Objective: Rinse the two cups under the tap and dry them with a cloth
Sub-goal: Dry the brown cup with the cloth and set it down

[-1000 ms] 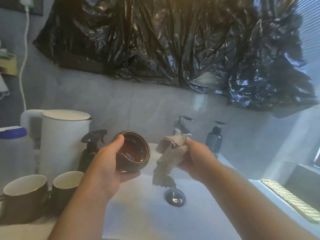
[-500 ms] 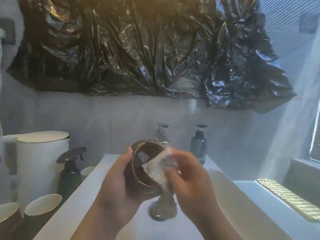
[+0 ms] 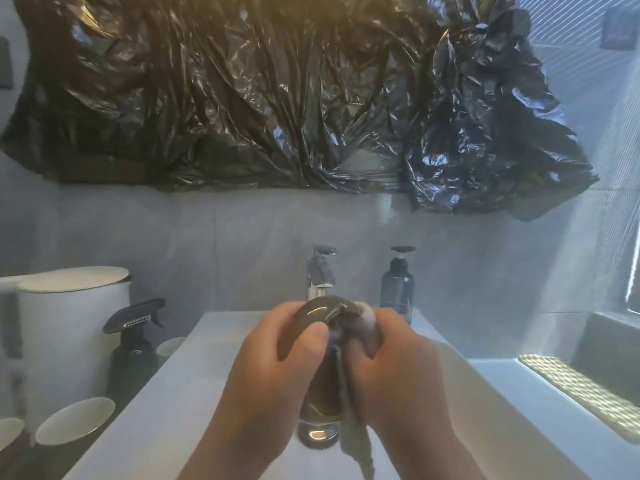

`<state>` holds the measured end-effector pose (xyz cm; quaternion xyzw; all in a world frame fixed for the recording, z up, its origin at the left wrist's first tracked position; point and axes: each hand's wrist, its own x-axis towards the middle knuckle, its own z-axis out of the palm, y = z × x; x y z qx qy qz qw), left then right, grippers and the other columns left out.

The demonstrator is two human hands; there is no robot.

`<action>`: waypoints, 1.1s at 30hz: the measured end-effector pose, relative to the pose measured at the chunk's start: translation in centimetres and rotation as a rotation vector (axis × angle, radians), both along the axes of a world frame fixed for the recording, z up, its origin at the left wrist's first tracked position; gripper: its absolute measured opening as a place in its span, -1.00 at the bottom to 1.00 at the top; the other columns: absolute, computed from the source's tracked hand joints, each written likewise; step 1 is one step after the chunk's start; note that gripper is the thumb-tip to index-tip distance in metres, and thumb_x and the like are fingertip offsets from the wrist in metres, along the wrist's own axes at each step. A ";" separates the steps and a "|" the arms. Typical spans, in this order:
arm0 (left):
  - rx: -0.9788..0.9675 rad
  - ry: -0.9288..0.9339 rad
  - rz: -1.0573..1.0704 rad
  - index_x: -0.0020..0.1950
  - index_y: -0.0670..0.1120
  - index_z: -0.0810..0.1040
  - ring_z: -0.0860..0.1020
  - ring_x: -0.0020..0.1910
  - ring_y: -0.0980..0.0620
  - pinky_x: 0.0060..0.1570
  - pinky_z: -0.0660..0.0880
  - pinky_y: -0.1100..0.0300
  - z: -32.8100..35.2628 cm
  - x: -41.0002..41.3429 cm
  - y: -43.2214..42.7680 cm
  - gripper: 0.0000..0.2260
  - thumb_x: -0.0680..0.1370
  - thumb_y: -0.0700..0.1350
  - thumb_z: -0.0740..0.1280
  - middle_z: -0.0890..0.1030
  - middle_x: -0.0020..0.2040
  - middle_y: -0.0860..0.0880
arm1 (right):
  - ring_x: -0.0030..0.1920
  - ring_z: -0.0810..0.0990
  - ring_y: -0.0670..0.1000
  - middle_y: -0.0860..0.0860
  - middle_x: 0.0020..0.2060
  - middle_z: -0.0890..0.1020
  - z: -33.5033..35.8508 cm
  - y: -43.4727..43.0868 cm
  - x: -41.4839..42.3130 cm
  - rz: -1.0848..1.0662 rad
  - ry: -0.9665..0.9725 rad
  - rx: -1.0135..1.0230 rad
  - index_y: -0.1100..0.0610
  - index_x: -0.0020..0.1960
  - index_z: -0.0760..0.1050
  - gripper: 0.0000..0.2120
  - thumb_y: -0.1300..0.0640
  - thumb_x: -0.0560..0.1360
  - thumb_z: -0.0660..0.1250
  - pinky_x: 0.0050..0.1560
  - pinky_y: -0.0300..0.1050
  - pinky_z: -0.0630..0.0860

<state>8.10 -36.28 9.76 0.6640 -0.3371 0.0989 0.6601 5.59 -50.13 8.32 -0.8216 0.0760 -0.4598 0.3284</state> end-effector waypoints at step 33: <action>0.277 -0.310 0.282 -0.01 0.22 0.61 0.58 -0.17 0.18 -0.25 0.50 0.34 0.5 -1.4 0.4 -0.62 0.27 -0.10 0.22 0.64 -0.22 0.25 | -0.37 0.49 -0.03 -0.12 -0.42 0.51 0.5 -0.1 -0.8 0.066 -0.038 -0.238 -0.03 -0.15 0.46 -0.76 -0.16 0.50 0.14 -0.39 -0.26 0.38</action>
